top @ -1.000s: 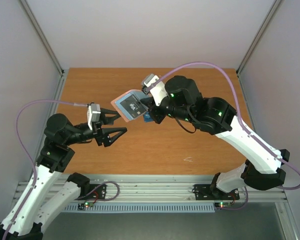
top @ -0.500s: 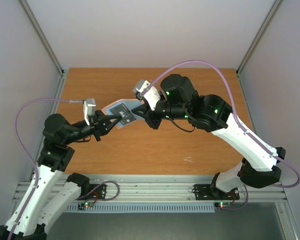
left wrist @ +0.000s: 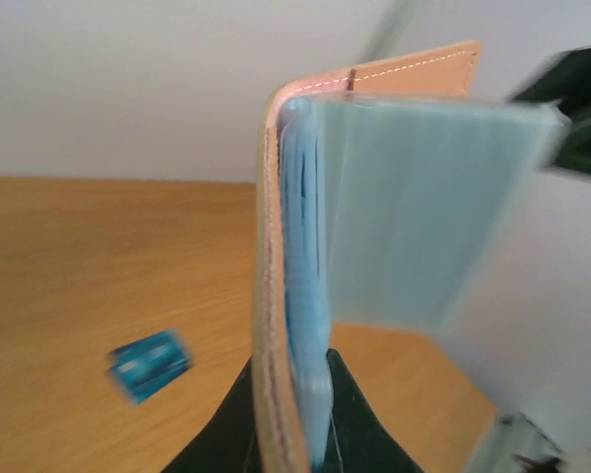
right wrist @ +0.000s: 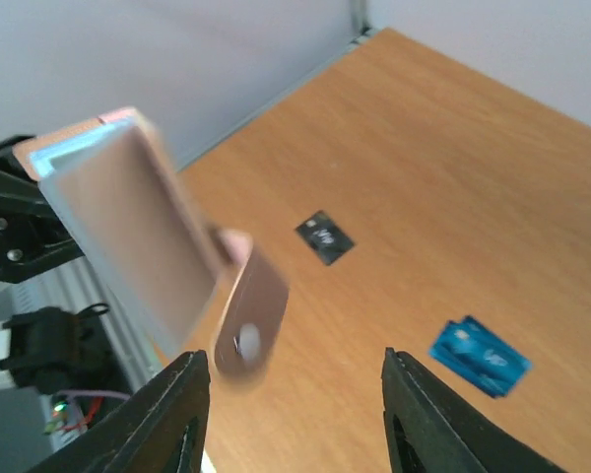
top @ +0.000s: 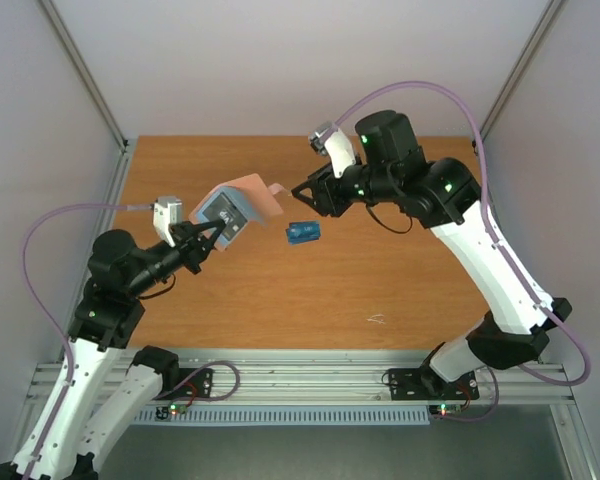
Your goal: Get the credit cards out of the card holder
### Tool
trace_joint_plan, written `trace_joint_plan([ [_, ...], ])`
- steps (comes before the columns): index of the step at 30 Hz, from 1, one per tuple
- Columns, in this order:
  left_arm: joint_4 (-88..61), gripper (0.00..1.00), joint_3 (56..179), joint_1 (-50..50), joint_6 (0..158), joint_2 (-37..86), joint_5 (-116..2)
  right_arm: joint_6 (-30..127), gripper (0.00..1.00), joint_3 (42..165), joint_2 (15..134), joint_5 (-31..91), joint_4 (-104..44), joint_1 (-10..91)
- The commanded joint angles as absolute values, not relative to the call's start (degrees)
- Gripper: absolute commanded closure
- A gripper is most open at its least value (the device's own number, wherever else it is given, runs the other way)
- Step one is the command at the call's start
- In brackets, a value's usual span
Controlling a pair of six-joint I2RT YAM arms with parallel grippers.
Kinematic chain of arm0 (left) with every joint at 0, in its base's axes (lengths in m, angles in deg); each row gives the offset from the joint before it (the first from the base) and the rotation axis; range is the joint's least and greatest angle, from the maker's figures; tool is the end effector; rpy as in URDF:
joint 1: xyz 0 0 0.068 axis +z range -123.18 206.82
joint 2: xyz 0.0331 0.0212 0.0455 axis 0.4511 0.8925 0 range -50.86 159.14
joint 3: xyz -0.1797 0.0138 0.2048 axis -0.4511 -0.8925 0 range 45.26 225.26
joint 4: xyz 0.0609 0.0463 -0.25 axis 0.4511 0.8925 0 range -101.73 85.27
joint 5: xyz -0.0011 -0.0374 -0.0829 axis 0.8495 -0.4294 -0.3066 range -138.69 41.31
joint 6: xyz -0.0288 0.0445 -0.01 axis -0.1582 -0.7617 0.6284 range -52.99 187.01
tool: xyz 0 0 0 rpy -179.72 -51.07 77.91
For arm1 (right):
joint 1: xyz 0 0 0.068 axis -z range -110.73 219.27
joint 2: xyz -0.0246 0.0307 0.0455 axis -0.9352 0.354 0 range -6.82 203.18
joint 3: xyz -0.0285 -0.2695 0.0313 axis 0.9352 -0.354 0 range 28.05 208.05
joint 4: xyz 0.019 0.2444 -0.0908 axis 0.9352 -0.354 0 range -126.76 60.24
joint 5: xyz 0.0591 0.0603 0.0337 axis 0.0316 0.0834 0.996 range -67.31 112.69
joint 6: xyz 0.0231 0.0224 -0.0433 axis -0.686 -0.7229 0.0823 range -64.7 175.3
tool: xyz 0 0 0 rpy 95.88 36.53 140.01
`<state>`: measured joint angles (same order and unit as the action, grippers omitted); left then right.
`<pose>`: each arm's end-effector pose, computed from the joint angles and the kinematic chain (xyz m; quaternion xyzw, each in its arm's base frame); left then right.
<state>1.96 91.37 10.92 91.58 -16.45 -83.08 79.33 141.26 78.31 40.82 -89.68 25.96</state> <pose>0.1227 -0.0559 0.3675 0.1529 0.7007 -0.4290 0.5492 0.1939 0.1980 0.4879 -0.5422 0.6758 0.2161 0.4501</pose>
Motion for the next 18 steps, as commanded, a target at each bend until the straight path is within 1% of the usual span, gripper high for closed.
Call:
trace_joint_plan([
  [1, 14.46, 1.0, 93.25, 11.52, 84.69, -16.27, -61.64, 78.83, 0.54, 153.35, 81.91, 32.47, -102.34, 26.3],
  [3, 15.51, 1.0, 93.59, 11.47, 82.99, -16.13, -60.06, 80.17, 0.63, 156.91, 83.77, 33.3, -104.84, 24.48],
  [4, 15.23, 1.0, 93.68, 11.52, 82.45, -15.99, -60.82, 82.2, 0.65, 157.4, 84.07, 35.97, -104.84, 22.03],
  [5, 14.61, 1.0, 93.76, 11.5, 82.25, -15.97, -62.49, 85.15, 0.65, 156.78, 84.28, 40.16, -104.22, 19.1],
  [8, 13.17, 1.0, 94.5, 11.48, 82.16, -15.3, -66.05, 90.66, 0.67, 153.6, 85.32, 58.14, -99.55, 11.67],
  [10, 13.59, 1.0, 95.32, 11.49, 81.55, -14.86, -65.6, 86.8, 0.7, 151.13, 86.79, 67.68, -92.47, 10.67],
  [11, 13.89, 1.0, 95.58, 11.44, 80.47, -14.73, -65.38, 83.7, 0.71, 149.84, 87.58, 69.81, -88.15, 10.65],
  [16, 14.27, 1.0, 96.02, 11.48, 78.56, -15.14, -66.83, 75.51, 0.74, 147.58, 91.17, 60.23, -76.5, 10.65],
  [18, 14.81, 1.0, 95.9, 11.6, 79.02, -15.13, -65.44, 74.26, 0.76, 147.73, 92.91, 56.75, -75.47, 10.57],
])
